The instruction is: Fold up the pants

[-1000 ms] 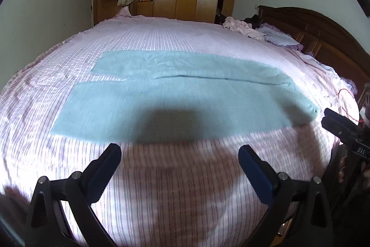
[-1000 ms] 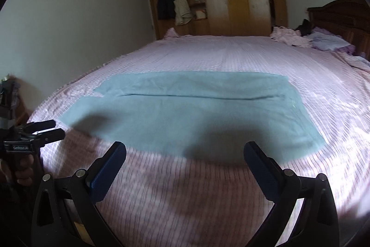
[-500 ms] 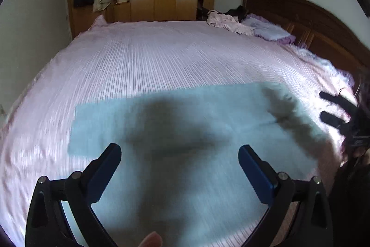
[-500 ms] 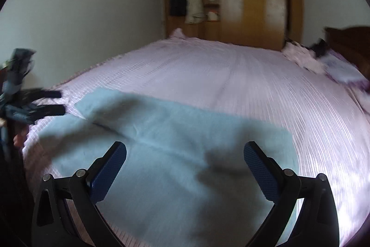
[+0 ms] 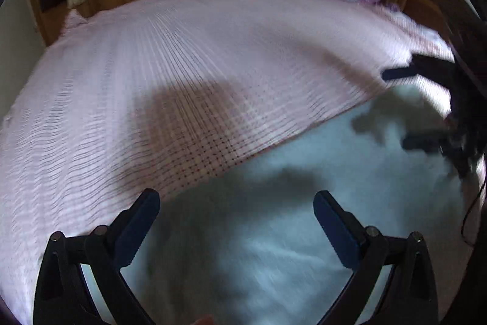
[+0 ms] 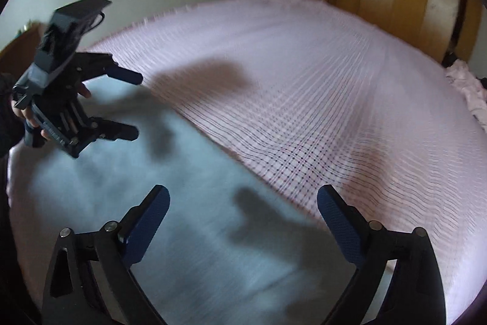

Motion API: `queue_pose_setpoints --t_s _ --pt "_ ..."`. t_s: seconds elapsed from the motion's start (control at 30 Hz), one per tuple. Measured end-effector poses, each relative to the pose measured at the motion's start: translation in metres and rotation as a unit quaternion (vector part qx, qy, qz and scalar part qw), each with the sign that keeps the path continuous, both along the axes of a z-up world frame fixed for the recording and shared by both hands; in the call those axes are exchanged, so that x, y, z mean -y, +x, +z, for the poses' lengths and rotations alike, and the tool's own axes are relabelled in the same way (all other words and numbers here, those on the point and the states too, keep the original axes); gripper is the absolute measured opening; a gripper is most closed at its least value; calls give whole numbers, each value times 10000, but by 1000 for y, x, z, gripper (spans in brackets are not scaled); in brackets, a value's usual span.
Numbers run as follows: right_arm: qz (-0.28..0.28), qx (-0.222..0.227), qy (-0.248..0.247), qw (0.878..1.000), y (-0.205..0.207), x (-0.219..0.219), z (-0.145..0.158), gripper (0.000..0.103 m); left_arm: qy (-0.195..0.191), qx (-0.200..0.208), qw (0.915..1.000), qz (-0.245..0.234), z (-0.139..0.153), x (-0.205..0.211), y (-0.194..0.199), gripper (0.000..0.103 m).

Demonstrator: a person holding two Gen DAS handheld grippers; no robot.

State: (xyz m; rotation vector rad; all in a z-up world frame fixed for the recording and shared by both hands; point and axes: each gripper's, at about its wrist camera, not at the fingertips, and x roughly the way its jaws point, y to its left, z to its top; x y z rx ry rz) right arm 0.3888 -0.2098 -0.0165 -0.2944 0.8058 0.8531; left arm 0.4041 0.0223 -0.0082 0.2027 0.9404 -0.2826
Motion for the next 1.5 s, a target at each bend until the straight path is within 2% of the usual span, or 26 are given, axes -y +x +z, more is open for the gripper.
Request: queue_pose_setpoints --t_s 0.07,0.1,0.17,0.23,0.3,0.4,0.43,0.5,0.57,0.6,0.63,0.67,0.73,0.83,1.07,1.17,1.3,1.4,1.43,1.5 --pt "62 -358 -128 9993 20 -10 -21 77 155 10 9999 -42 -18 0 9 103" --pt "97 -455 -193 9987 29 -16 -27 74 123 -2 9998 -122 -23 -1 10 103" --pt "190 -393 -383 9983 32 -24 -39 73 32 89 9998 -177 -25 -1 10 103" --pt "176 -358 -272 9988 34 -23 -45 73 26 118 9997 -200 -27 -1 11 103" --pt "89 -497 -103 9987 38 -19 -49 73 21 -9 9997 -224 -33 -1 15 103" --pt "28 -602 -16 9982 42 -14 -52 73 -186 -258 9993 -183 -39 -4 23 103" --pt "32 -608 -29 9981 42 -13 -52 69 -252 -339 9990 -139 -41 -6 26 103" --pt "133 -719 24 9973 40 -15 -49 53 -249 -365 9990 -112 -37 -6 30 102" --pt "270 -825 122 9962 39 -15 -45 11 -258 -277 9992 -121 -34 -8 32 86" --pt "288 -866 153 9957 37 -16 -42 5 -292 -242 9992 -106 -31 -11 30 61" --pt "275 -858 179 9958 35 -14 -38 3 -440 -236 9987 -137 -26 -13 28 28" --pt "256 -769 173 9966 31 -15 -35 0 -502 -270 9983 -145 -24 -15 25 14" --pt "219 -486 139 9985 20 -11 -23 0 -431 -141 9989 -140 -14 -16 18 7" --pt "241 -145 96 9996 -3 -7 -8 0 -367 36 9990 -265 -1 -9 -5 6" --pt "353 973 -576 9930 -86 -2 23 0 -137 350 9983 -435 31 9 -79 5" --pt "307 1725 -1040 9790 -138 -2 28 0 -109 515 9978 -402 42 14 -119 5" --pt "193 2259 -1349 9646 -194 -2 25 0 -74 691 9970 -327 50 26 -173 5" --pt "130 2734 -1655 9475 -239 -4 18 0 1 805 9962 -343 51 35 -217 5" --pt "132 2953 -1802 9382 -258 -5 14 0 -6 815 9961 -325 48 38 -231 5" --pt "142 3136 -1903 9302 -280 -6 8 0 9 779 9965 -303 41 44 -251 5"
